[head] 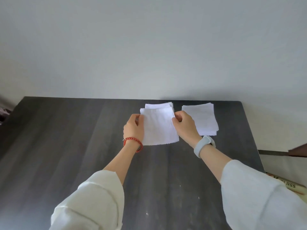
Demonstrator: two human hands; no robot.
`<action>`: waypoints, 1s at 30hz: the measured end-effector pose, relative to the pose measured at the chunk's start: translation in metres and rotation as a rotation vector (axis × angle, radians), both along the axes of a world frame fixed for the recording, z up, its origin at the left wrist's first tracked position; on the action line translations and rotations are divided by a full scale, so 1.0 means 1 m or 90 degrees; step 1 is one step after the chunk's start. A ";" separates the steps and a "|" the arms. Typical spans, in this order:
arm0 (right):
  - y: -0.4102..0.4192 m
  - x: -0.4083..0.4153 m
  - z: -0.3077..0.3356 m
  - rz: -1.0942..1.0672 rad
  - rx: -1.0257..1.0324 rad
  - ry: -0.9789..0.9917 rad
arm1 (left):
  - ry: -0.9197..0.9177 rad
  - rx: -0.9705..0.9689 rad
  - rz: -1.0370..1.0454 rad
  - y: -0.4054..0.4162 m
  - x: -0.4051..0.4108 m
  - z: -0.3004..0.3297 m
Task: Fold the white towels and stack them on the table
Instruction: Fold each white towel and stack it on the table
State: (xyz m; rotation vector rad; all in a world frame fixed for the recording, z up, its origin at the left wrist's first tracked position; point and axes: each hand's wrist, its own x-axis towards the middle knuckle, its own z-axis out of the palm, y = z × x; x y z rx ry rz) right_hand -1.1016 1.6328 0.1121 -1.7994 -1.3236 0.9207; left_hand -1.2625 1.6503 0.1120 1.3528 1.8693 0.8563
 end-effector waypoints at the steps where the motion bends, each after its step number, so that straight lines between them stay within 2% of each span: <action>1: 0.012 -0.001 -0.005 -0.004 -0.005 -0.006 | 0.001 -0.003 -0.002 0.013 0.001 -0.004; 10: 0.077 0.001 -0.047 -0.032 -0.034 -0.113 | 0.037 -0.057 -0.040 0.095 0.005 -0.056; 18: 0.085 -0.005 -0.071 -0.020 -0.018 -0.346 | 0.177 -0.079 -0.034 0.110 0.006 -0.089; 23: 0.089 -0.001 -0.081 0.010 0.047 -0.454 | 0.205 -0.075 -0.036 0.115 0.006 -0.096; 25: 0.089 -0.001 -0.082 -0.011 0.088 -0.481 | 0.198 -0.037 -0.031 0.115 0.006 -0.095; 27: 0.084 0.000 -0.080 -0.043 0.167 -0.508 | 0.206 0.074 -0.057 0.108 0.004 -0.094; 30: 0.074 0.000 -0.078 0.074 0.241 -0.605 | 0.355 0.252 -0.195 0.093 0.008 -0.090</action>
